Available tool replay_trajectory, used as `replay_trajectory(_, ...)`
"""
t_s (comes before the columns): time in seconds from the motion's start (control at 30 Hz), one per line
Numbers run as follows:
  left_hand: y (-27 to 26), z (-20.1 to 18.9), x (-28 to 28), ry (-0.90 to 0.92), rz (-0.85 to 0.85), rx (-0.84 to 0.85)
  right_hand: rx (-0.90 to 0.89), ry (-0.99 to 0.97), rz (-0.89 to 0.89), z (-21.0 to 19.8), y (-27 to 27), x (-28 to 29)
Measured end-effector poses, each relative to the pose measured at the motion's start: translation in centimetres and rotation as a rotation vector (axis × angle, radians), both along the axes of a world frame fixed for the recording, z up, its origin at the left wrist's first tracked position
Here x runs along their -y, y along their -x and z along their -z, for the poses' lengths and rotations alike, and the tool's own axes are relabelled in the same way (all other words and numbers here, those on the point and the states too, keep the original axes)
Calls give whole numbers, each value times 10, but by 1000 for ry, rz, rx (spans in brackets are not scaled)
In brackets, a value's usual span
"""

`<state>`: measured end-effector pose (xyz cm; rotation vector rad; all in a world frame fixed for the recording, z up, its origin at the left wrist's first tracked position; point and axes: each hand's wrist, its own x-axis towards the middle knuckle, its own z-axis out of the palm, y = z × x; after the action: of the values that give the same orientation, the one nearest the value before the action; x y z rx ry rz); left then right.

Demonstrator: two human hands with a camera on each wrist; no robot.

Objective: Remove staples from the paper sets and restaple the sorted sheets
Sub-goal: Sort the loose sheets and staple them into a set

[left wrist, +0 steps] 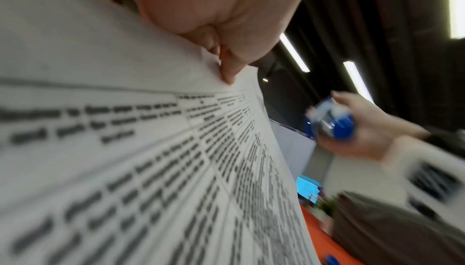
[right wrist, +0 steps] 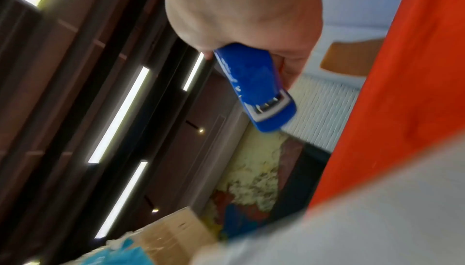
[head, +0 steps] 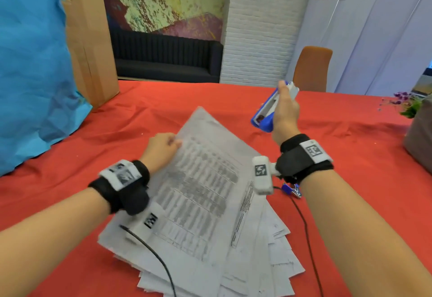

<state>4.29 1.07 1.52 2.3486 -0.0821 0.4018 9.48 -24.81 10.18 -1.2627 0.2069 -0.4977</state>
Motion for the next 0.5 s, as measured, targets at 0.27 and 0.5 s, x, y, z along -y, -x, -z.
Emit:
replay_trajectory(0.27, -36, 32, -190, -184, -474, -372, -956, 1315, -157, 98, 3, 134)
replay_trajectory(0.5, -34, 31, -104, -378, -304, -259, -788, 1709, -59, 93, 0, 128)
